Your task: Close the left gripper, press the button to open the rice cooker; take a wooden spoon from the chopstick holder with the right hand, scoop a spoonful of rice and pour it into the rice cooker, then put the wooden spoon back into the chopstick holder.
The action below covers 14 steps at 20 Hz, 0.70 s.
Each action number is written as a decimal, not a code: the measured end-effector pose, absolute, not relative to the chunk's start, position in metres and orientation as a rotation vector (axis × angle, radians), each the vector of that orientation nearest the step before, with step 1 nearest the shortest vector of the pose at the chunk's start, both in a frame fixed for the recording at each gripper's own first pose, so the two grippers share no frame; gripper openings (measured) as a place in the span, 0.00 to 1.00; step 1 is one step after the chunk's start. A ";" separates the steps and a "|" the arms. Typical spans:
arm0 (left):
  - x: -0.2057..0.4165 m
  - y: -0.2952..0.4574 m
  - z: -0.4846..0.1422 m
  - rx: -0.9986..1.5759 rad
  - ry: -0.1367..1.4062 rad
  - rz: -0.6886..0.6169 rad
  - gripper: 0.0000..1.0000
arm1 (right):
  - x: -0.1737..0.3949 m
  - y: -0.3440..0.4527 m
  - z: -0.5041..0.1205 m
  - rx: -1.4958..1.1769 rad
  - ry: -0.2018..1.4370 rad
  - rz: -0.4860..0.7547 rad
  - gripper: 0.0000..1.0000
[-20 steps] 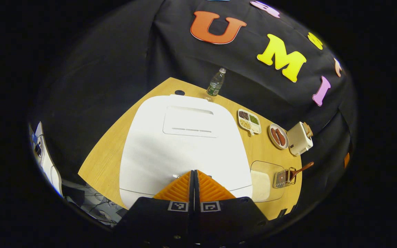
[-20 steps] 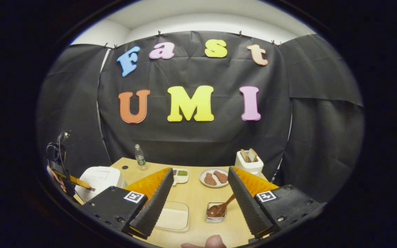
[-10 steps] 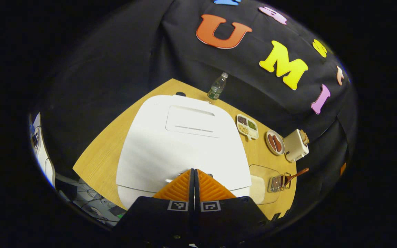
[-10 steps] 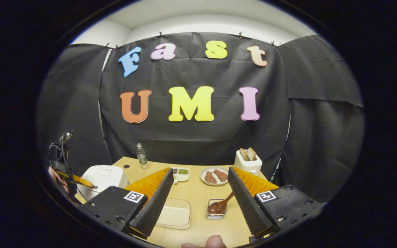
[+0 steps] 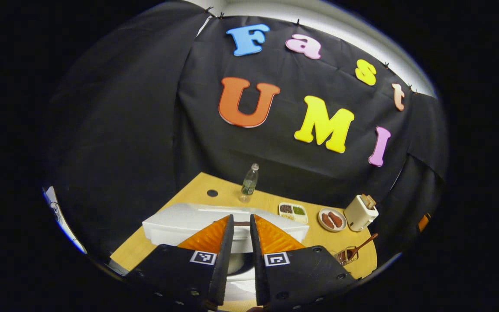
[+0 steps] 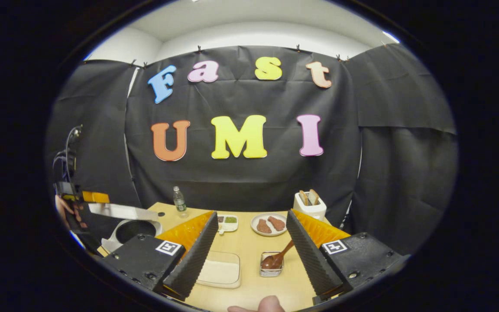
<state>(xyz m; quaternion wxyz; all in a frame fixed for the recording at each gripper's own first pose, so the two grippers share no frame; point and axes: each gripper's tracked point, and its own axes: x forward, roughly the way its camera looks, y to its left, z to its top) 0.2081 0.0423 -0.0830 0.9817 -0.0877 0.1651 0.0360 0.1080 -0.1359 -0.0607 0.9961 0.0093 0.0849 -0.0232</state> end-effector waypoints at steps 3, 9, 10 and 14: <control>0.203 0.034 -0.043 -0.132 0.221 0.055 0.47 | 0.103 -0.137 -0.059 0.027 0.165 -0.047 1.00; 0.172 0.020 -0.001 -0.070 0.096 0.061 0.94 | 0.094 -0.146 -0.060 0.038 0.169 -0.062 1.00; 0.165 0.017 0.001 -0.070 0.086 0.056 0.94 | 0.093 -0.149 -0.060 0.038 0.170 -0.067 1.00; 0.139 0.006 0.000 -0.044 0.076 0.045 0.94 | 0.087 -0.159 -0.065 0.042 0.180 -0.083 1.00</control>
